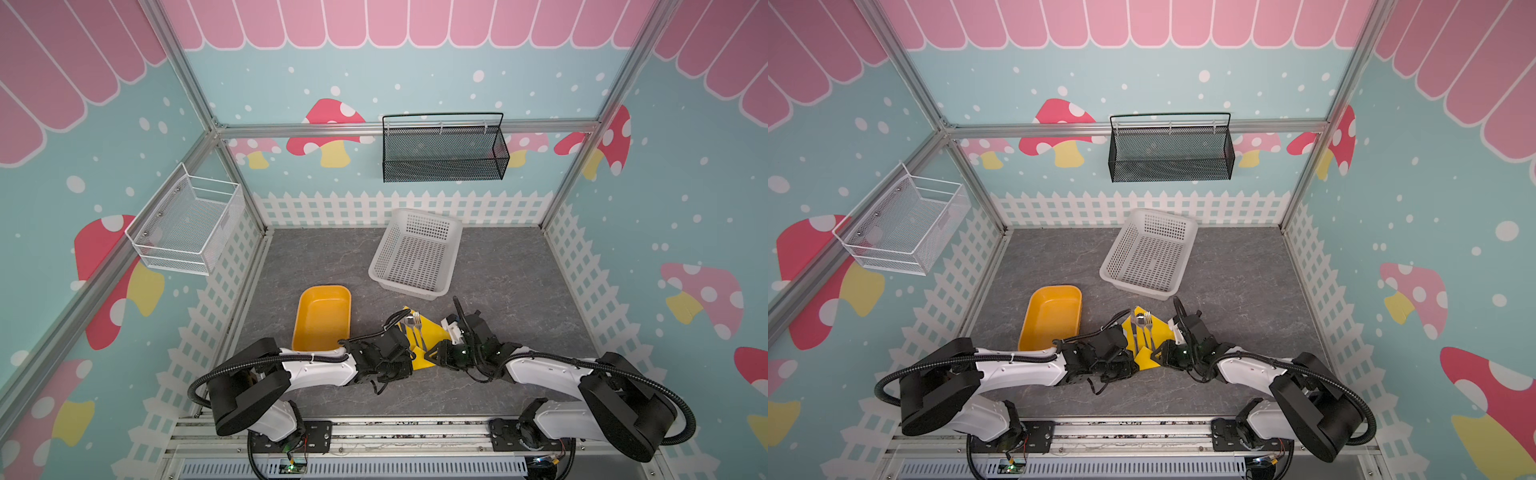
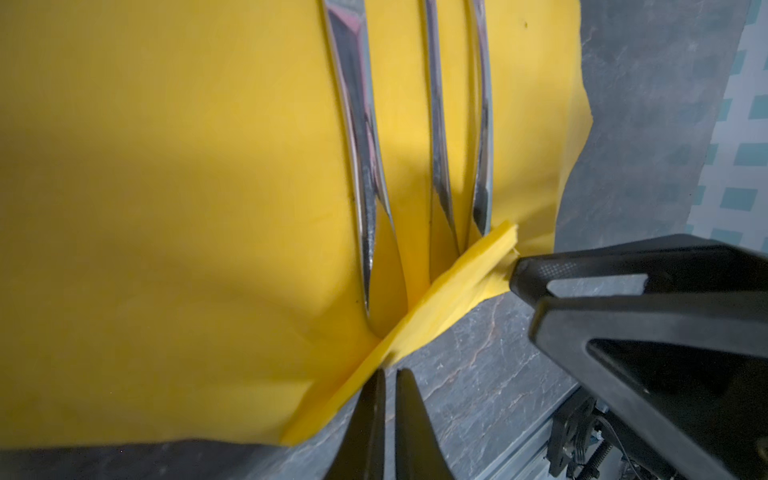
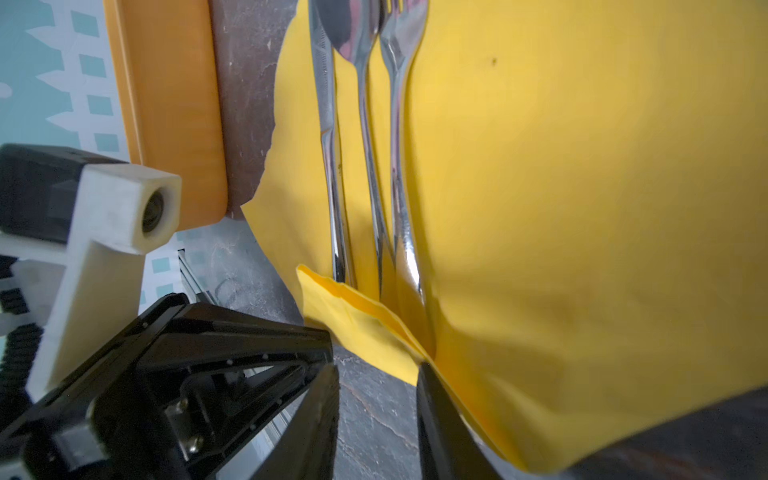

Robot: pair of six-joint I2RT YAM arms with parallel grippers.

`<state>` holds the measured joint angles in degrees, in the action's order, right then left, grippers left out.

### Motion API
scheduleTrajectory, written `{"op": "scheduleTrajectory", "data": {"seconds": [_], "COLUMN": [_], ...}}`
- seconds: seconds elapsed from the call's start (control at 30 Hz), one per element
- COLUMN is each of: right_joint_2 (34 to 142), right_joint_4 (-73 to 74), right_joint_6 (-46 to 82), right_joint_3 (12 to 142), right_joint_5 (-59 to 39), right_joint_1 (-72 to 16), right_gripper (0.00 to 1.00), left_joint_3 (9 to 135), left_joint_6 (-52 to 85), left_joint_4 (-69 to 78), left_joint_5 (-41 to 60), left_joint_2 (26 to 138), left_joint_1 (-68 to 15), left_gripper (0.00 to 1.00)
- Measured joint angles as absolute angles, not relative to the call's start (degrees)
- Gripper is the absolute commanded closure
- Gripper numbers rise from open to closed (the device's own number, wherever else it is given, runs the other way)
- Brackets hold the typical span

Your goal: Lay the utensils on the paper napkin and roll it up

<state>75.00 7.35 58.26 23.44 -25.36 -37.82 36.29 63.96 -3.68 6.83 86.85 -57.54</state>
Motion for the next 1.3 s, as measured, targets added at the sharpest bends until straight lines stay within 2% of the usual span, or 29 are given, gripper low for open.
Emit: {"op": "scheduleTrajectory", "data": {"seconds": [0.13,0.33,0.57,1.0,1.3], "right_joint_2": [75.02,75.09,75.81,75.07,73.28], "right_joint_4": [3.07,-1.48,-4.64,-10.74,-9.26], "right_joint_6": [55.37,52.47,49.91,46.35,46.30], "right_joint_3": [25.47,26.59,27.31,29.06,29.89], "right_joint_5": [-24.34,-22.33,-19.18,-16.16,-19.05], "right_joint_1": [-37.82,-37.82,-37.82,-37.82,-37.82], "right_gripper": [0.72,0.86,0.89,0.86,0.86], "left_joint_3": [36.29,36.29,36.29,34.74,34.13], "left_joint_6": [64.10,64.12,64.14,64.53,65.04], "left_joint_4": [-4.78,-5.43,-6.07,-6.85,-6.96], "left_joint_5": [6.39,6.17,5.98,4.62,3.99], "left_joint_2": [86.85,86.83,86.67,83.64,83.46], "left_joint_1": [-57.54,-57.52,-57.54,-57.54,-57.54], "left_gripper": [0.88,0.88,0.88,0.88,0.88]}}
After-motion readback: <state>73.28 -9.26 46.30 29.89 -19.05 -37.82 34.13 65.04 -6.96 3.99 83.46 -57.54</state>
